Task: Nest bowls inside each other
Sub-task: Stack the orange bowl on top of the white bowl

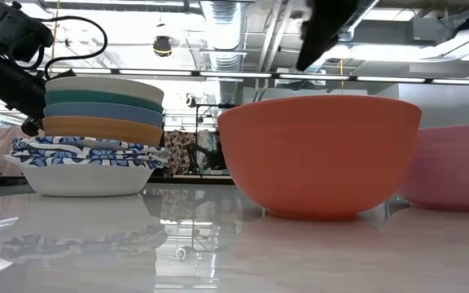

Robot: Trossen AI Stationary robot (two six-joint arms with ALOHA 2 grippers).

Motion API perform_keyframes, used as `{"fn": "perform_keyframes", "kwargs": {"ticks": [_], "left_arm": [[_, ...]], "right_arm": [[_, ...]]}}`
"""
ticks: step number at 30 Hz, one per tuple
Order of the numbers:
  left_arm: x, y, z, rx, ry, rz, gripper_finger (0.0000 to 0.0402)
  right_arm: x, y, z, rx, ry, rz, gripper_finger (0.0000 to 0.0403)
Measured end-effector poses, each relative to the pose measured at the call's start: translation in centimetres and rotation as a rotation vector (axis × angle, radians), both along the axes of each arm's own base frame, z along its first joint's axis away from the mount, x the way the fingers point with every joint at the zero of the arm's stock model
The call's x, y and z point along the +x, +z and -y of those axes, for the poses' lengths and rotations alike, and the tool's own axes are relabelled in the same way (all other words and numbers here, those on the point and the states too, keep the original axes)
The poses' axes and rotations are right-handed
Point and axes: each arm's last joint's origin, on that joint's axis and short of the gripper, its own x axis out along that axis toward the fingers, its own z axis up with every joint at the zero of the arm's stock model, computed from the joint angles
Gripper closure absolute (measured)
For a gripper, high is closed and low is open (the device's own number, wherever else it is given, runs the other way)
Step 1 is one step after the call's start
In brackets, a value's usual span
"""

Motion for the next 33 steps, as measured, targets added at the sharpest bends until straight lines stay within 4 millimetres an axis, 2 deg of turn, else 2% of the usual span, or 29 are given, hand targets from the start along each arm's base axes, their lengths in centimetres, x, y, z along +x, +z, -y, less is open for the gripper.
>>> {"fn": "perform_keyframes", "kwargs": {"ticks": [3, 7, 16, 27, 33], "left_arm": [[0.0, 0.0, 0.0, -0.006, 0.004, 0.011, 0.0401], [0.0, 0.0, 0.0, -0.009, 0.005, 0.014, 0.0401], [0.0, 0.0, 0.0, -0.012, 0.005, 0.014, 0.0401], [0.0, 0.0, 0.0, -0.007, 0.001, 0.005, 0.0402], [0.0, 0.0, 0.0, -0.007, 0.002, 0.005, 0.0402]], "right_arm": [[-1.5, -0.9, -0.7, 0.060, -0.017, 0.089, 0.0232], [-1.8, -3.3, -1.6, 0.080, -0.003, 0.118, 0.0232], [1.2, -6.0, -2.6, 0.106, 0.029, 0.063, 0.0229], [3.6, -11.3, -2.5, 0.100, 0.024, -0.104, 0.0229], [3.7, -11.9, -2.4, 0.116, 0.038, -0.127, 0.0238]]}}
